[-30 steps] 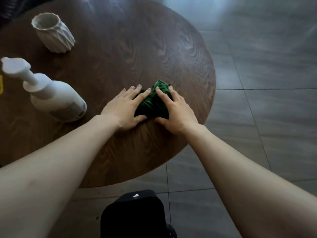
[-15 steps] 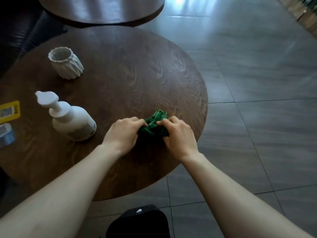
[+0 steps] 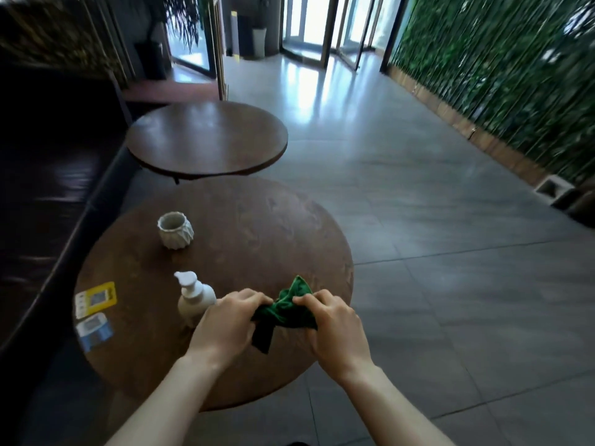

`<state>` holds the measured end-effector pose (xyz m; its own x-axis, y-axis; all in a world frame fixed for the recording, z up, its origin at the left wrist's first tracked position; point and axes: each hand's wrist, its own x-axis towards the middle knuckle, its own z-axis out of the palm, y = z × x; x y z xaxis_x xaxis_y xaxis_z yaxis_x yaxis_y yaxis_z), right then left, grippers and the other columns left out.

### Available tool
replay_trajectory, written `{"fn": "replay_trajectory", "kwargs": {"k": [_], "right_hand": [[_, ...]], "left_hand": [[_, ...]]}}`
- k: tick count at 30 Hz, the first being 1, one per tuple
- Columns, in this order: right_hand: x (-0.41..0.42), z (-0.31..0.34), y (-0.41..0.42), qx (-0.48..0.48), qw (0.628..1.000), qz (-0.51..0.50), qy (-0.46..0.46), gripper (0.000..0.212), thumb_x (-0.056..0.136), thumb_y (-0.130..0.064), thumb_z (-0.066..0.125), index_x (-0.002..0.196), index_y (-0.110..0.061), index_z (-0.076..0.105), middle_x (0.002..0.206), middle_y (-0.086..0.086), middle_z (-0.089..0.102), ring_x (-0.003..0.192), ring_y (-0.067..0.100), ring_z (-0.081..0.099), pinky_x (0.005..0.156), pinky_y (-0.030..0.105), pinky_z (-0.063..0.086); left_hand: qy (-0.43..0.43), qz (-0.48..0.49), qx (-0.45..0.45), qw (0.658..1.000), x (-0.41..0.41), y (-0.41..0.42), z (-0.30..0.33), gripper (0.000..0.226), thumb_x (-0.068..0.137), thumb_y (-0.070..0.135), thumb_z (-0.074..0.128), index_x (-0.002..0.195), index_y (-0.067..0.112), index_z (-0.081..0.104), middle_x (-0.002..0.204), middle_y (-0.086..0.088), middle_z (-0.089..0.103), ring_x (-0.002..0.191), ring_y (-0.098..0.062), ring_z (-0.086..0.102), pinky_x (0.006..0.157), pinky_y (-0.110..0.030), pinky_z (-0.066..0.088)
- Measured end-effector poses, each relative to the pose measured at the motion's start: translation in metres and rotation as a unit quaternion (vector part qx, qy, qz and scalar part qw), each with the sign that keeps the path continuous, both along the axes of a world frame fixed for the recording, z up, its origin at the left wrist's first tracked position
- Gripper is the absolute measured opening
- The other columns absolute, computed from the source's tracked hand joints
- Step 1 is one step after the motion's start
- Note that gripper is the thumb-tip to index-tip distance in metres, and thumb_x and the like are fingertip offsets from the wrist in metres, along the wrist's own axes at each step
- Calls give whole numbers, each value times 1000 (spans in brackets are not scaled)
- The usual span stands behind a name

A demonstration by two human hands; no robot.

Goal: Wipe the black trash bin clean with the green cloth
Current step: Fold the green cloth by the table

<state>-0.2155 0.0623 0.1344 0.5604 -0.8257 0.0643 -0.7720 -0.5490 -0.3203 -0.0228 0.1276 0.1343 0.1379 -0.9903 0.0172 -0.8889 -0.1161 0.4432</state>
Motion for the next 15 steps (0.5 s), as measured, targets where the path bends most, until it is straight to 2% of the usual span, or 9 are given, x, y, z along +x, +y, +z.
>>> {"fn": "replay_trajectory", "kwargs": {"k": [4, 9, 15], "right_hand": [[-3, 58, 19, -27, 999, -1, -22, 49, 92, -15, 60, 136, -37, 62, 122, -5, 62, 108, 24, 60, 84, 41, 54], [-8, 119, 45, -64, 997, 15, -33, 50, 93, -13, 59, 138, -36, 61, 122, -3, 62, 110, 24, 60, 85, 40, 54], [-24, 173, 78, -104, 990, 50, -76, 51, 91, -10, 62, 136, -32, 62, 120, -2, 64, 108, 25, 61, 84, 41, 55]], "left_hand": [[-7, -12, -34, 999, 1, 22, 57, 56, 80, -2, 63, 127, 28, 67, 127, 12, 66, 119, -16, 60, 98, -33, 48], [-37, -10, -88, 995, -4, 53, 123, 49, 80, 1, 65, 123, 25, 70, 124, 9, 69, 116, -19, 64, 99, -35, 49], [-95, 14, -139, 986, -21, 98, 181, 43, 81, 8, 70, 118, 29, 70, 117, 11, 70, 106, -19, 67, 89, -39, 55]]}}
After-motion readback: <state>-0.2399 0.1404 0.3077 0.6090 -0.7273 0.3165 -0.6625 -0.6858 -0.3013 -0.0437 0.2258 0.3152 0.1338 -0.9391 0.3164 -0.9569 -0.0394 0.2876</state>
